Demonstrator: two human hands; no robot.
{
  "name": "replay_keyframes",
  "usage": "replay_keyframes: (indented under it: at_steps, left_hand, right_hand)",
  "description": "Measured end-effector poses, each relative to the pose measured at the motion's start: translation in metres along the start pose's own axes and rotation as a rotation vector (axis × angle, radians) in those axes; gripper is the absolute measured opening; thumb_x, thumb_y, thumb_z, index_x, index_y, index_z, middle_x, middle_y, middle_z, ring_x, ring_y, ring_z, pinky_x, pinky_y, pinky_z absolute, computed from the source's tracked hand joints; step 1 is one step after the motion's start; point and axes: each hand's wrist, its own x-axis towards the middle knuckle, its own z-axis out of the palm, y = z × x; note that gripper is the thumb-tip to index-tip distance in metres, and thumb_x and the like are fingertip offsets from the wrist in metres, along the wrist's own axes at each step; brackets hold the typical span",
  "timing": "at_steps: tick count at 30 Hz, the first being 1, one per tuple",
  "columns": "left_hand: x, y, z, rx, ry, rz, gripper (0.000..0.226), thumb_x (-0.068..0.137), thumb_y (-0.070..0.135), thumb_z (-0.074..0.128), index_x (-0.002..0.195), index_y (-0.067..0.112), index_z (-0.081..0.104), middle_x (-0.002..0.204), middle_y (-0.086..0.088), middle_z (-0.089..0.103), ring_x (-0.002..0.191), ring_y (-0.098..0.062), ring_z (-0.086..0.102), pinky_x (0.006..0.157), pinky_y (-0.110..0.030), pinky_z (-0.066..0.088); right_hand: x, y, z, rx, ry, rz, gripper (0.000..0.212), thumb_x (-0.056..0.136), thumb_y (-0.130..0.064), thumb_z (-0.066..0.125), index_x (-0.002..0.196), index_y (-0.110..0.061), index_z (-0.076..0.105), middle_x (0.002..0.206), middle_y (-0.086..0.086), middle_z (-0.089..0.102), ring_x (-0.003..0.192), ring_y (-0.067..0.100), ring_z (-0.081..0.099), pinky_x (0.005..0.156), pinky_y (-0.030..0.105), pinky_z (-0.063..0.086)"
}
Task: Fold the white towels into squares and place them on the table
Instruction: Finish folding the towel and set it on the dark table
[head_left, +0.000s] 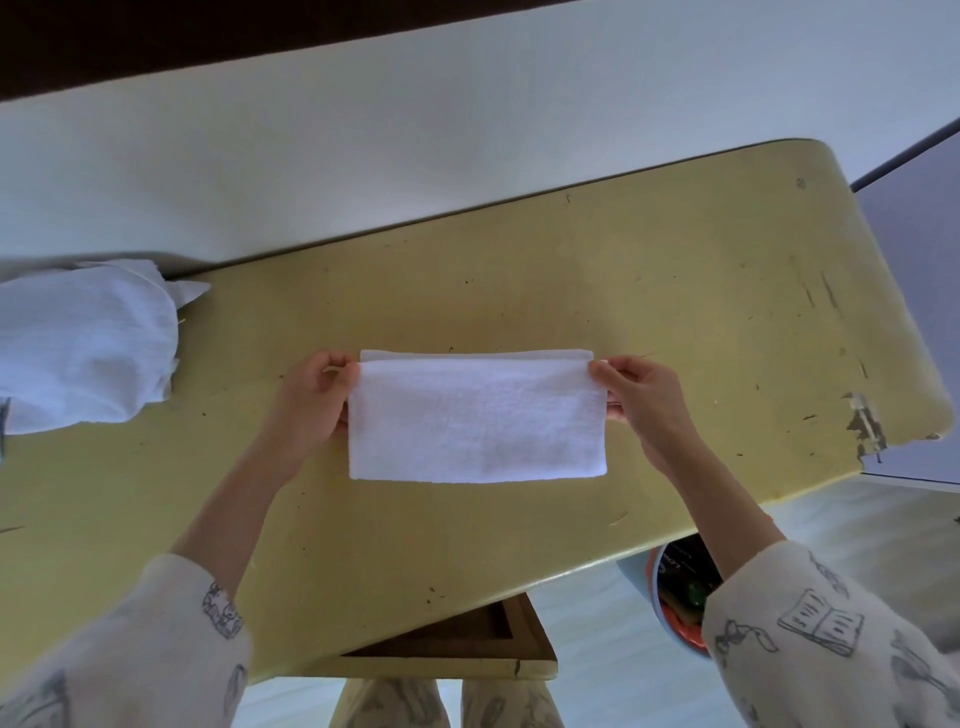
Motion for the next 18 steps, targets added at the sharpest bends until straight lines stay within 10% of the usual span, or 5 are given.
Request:
replay_keyframes:
  at_steps: [8,18]
  left_hand:
    - [0.012,0.000,0.009,0.232,0.062,0.131,0.014,0.095,0.020,0.046,0.101,0.011,0.056,0.083,0.006,0.058,0.073,-0.015,0.056,0.065,-0.031,0.047]
    - [0.017,0.002,0.010,0.288,0.050,0.058,0.021,0.095,0.020,0.046,0.106,0.008,0.059,0.086,-0.002,0.061,0.076,-0.026,0.062,0.073,-0.039,0.052]
  right_hand:
    - [0.012,0.011,0.008,-0.129,0.115,-0.048,0.012,0.089,-0.017,0.060,0.077,-0.014,0.061,0.075,0.006,0.062,0.074,0.022,0.057,0.080,0.052,0.054]
    - [0.016,0.012,0.015,-0.204,0.215,-0.120,0.015,0.089,-0.022,0.060,0.082,-0.009,0.059,0.062,-0.004,0.052,0.056,0.011,0.044,0.058,0.025,0.038]
